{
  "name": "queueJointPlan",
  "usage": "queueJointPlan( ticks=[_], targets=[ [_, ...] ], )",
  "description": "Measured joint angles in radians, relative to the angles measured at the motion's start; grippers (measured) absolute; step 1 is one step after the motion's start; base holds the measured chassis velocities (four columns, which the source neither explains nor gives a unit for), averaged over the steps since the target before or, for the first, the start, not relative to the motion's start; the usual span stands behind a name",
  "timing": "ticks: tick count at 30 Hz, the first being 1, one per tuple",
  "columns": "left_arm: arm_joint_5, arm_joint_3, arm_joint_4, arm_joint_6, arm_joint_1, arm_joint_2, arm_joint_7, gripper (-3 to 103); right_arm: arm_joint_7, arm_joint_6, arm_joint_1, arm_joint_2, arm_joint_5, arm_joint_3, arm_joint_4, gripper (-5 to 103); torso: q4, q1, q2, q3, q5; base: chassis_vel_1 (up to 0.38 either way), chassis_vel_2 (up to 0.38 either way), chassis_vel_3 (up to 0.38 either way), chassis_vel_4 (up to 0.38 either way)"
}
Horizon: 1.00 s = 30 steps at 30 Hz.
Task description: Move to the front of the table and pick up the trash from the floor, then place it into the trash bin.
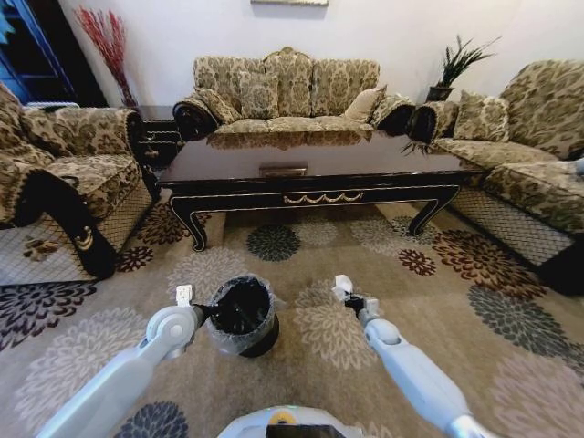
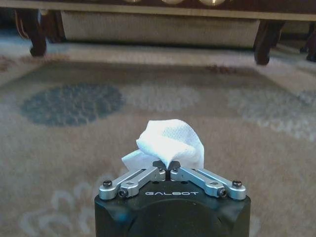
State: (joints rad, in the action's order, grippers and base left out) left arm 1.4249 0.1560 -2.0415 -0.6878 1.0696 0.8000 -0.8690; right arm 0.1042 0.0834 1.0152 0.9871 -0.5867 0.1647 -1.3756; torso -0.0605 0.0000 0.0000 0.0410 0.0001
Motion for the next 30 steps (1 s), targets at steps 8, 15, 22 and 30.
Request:
queueJointPlan(
  ticks=[8,15,22,30],
  targets=[
    [-0.006,-0.071,0.047,0.0,-0.07,0.026,0.003,2,0.035,0.032,0.173,-0.102,-0.035,0.11,-0.414,0,-0.0004,0.0,0.0,0.0,-0.0002,0.0,0.0,0.0,0.0],
    [-0.019,-0.139,0.073,-0.001,-0.13,0.053,-0.008,2,0.052,0.065,0.23,-0.156,-0.065,0.095,-0.677,0,0.0009,0.0,0.0,0.0,-0.0003,0.0,0.0,0.0,0.0],
    [-0.018,-0.288,0.123,-0.001,-0.274,0.106,-0.02,2,0.06,0.085,0.336,-0.198,-0.055,0.101,-0.879,0,-0.0002,0.0,0.0,0.0,-0.0003,0.0,0.0,0.0,0.0],
    [0.039,-0.474,0.172,0.003,-0.442,0.2,-0.061,2,0.034,0.084,0.414,-0.225,0.031,0.073,-0.928,0,0.0,0.0,0.0,0.0,0.0,0.0,0.0,0.0,0.0]
  ],
)
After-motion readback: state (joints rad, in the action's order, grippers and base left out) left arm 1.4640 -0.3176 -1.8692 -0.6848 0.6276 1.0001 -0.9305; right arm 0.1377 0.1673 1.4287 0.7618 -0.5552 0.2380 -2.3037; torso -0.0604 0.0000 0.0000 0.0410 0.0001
